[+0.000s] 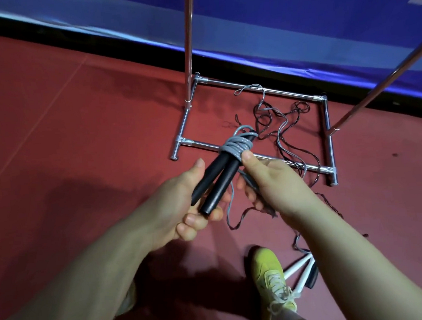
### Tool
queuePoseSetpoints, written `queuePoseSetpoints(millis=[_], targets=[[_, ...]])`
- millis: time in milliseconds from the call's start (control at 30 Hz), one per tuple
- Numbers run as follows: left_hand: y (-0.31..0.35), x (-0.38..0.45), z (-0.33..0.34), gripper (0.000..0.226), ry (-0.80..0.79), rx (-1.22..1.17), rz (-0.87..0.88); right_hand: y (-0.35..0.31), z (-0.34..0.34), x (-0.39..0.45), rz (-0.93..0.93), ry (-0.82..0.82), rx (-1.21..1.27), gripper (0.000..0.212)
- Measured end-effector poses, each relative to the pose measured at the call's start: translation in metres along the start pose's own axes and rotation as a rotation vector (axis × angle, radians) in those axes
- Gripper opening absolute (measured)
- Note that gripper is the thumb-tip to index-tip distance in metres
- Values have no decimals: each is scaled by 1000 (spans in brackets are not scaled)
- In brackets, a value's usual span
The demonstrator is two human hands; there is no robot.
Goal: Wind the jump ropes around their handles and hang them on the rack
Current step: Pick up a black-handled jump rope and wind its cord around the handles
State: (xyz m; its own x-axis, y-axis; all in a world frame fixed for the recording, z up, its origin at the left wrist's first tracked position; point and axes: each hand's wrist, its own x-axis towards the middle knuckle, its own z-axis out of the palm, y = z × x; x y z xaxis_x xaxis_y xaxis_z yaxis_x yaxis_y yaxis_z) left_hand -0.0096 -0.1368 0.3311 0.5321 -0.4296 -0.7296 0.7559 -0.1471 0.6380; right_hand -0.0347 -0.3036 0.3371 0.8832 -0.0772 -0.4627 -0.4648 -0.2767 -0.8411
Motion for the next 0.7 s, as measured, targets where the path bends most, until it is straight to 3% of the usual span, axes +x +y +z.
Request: queuePoseSetpoints(millis=[100, 233, 367, 500, 567, 700], targets=[[-2, -3, 1, 67, 108, 330, 69, 6, 8, 0, 43, -92, 15, 60], [-6, 2, -2, 64, 210, 428, 148, 7, 13, -1, 122, -118, 192, 65], [-6, 1, -6, 81, 242, 514, 207, 6, 14, 0, 205, -82, 203, 66], [-7, 1, -4, 45, 336, 610, 260, 8, 18, 5, 207, 35, -6, 62], [-9, 1, -3, 40, 369, 639, 293, 9, 19, 7, 209, 54, -44, 58], [-9, 5, -7, 32, 357, 541, 319, 9, 20, 8, 206, -65, 287, 45]])
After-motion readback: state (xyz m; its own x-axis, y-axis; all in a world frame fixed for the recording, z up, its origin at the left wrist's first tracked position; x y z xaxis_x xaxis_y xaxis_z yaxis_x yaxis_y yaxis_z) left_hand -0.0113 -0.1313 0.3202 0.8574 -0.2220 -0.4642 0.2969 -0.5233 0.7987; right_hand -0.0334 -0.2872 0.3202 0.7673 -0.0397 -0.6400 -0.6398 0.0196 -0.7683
